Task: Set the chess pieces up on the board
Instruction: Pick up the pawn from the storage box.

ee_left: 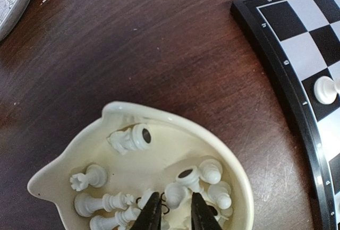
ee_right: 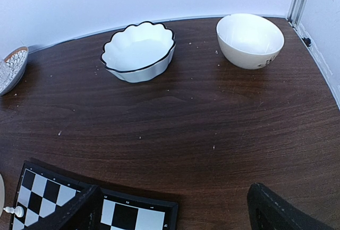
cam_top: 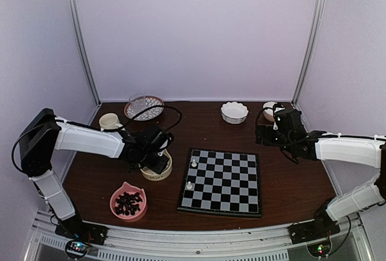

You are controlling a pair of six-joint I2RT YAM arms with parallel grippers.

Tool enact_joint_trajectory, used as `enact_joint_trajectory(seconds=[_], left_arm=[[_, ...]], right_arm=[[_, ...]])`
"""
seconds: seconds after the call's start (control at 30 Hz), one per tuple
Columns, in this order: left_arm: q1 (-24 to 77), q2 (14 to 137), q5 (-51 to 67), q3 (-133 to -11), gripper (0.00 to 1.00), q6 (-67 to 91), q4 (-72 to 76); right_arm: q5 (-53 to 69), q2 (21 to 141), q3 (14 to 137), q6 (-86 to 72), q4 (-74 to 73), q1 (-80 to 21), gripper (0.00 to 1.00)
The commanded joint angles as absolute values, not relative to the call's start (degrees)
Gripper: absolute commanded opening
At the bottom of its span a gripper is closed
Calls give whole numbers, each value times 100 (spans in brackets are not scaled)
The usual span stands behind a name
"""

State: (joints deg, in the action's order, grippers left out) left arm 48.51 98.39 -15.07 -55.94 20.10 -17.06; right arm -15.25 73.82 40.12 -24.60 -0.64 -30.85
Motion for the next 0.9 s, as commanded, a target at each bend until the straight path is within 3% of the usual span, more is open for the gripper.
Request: enact_joint_trajectory(seconds=[0.0, 0.63, 0.87], left_arm=[[4785, 9959, -1422, -5778, 21, 2004, -1726], [4785, 9929, -1485, -5775, 4, 1960, -1728], [4790, 9562, -1529, -5604, 2, 1922, -1686]], right_arm=[[-1512, 7378, 4087, -2478, -97, -3120, 98], [-1503, 7365, 4087, -2479, -97, -3123, 97], [-1503, 7365, 4089, -2479, -94, -3120, 97]])
